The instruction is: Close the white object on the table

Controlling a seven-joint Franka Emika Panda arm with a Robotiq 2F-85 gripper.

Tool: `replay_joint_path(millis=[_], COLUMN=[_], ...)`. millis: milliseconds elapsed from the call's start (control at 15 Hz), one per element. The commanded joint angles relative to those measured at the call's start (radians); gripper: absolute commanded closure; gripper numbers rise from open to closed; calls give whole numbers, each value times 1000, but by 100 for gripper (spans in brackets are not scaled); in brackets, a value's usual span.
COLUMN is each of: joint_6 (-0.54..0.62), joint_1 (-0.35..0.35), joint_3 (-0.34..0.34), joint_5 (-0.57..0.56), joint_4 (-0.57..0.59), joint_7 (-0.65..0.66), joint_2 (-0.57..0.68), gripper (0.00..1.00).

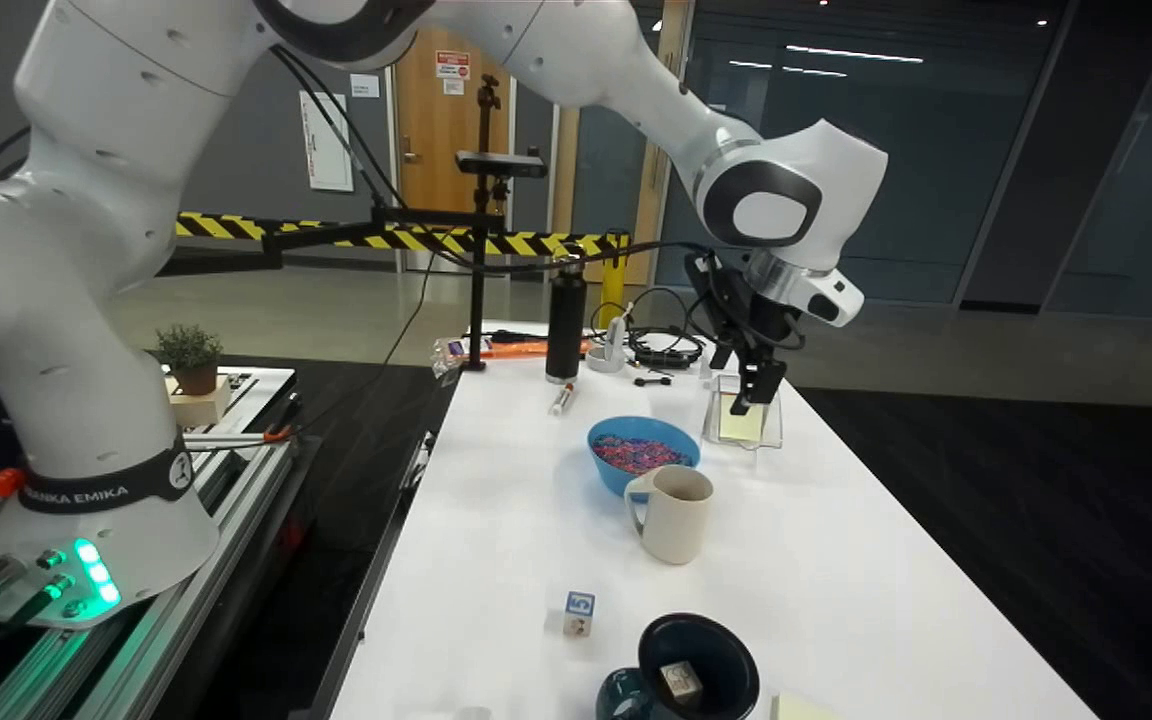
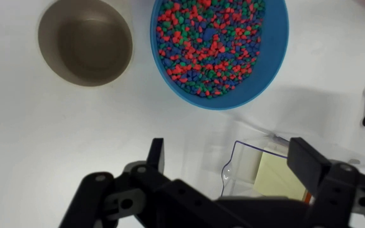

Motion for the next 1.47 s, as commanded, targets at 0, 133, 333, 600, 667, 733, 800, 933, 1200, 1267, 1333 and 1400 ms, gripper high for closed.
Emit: replay_joint_path(millis=[0, 133, 333, 600, 667, 733, 800, 933, 1200, 1267, 1333, 1400], joint_6=[-92, -32, -32, -69, -71, -69, -55, -54, -53, -55, -57, -53], joint_1=[-21, -9, -9, -18, -11, -12, -11, -12, -16, -15, -19, -19], joint_3=[29, 16, 16, 31, 30, 40, 45, 63, 98, 104, 114, 121], joint_5=[11, -8, -8, 1, -5, 4, 2, 3, 10, 9, 15, 17], joint_4=[145, 68, 67, 118, 154, 193, 217, 301, 441, 473, 500, 527], joint_7=[-4, 4, 4, -32, -26, -34, -42, -65, -101, -105, -113, -117], joint_2=[81, 47, 48, 103, 144, 187, 218, 297, 402, 422, 437, 454], gripper=[0, 0, 0, 0, 0, 0, 0, 0, 0, 0, 0, 0])
